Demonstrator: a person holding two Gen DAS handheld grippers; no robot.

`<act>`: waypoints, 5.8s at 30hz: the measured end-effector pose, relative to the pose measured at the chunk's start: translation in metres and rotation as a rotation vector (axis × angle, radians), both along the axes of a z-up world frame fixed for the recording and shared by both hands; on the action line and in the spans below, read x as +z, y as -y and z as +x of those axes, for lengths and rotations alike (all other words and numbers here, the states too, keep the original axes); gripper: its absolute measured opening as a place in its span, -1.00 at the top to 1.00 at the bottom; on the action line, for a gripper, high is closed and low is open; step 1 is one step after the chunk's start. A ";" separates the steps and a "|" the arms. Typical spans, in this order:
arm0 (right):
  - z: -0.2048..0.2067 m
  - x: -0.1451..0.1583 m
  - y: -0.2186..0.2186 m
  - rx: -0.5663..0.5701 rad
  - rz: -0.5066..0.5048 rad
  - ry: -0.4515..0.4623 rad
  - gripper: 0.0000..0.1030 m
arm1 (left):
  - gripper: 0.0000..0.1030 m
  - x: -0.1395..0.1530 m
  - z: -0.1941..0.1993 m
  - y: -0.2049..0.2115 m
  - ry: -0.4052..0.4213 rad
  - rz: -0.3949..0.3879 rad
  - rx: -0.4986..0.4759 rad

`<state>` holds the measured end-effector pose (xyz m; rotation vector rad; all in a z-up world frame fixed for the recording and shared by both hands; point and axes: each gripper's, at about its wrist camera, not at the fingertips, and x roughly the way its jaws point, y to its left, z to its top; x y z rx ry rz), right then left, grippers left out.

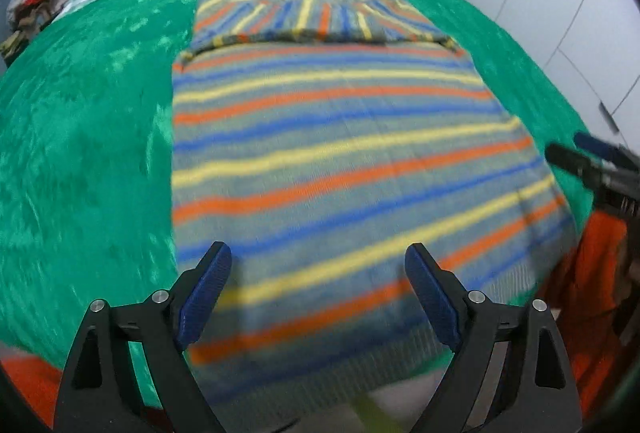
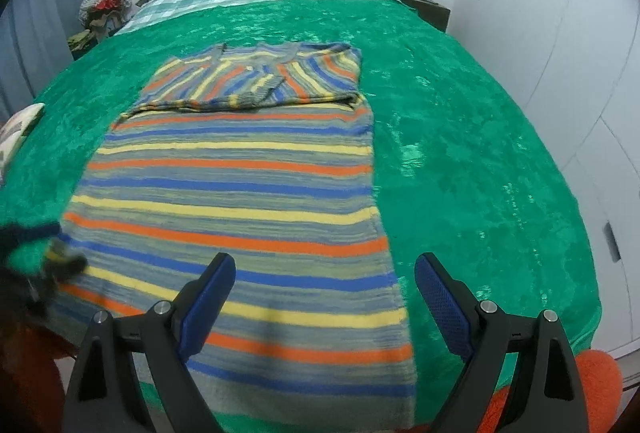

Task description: Fold small clothes

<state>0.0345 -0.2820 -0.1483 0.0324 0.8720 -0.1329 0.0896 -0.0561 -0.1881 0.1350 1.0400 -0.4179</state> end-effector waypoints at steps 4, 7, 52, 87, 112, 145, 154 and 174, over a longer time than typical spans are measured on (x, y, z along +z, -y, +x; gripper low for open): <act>-0.004 0.004 -0.009 0.016 0.013 0.011 -0.76 | -0.75 0.004 -0.013 -0.002 0.012 0.007 0.008; -0.011 0.011 -0.016 0.035 0.010 0.037 -0.76 | -0.76 0.011 -0.019 -0.005 0.019 -0.004 0.032; -0.057 0.050 -0.010 -0.020 -0.040 0.173 -0.77 | -0.92 0.040 -0.038 -0.045 0.136 -0.082 0.197; -0.022 -0.067 0.094 0.147 0.508 -0.506 0.91 | 0.90 -0.033 -0.018 -0.061 -0.293 -0.014 0.064; 0.290 0.010 0.156 -0.007 0.733 -0.009 0.89 | 0.92 0.031 0.342 -0.059 -0.225 -0.335 0.206; 0.144 -0.040 0.095 0.149 0.177 -0.169 -0.08 | -0.69 -0.016 0.127 -0.083 -0.075 -0.120 0.222; 0.072 -0.017 0.050 0.062 0.160 0.055 -0.67 | -0.81 -0.013 0.049 -0.064 0.077 -0.111 0.286; 0.040 -0.035 0.037 -0.016 0.137 0.098 -0.71 | -0.81 -0.012 0.030 -0.056 0.208 0.022 0.243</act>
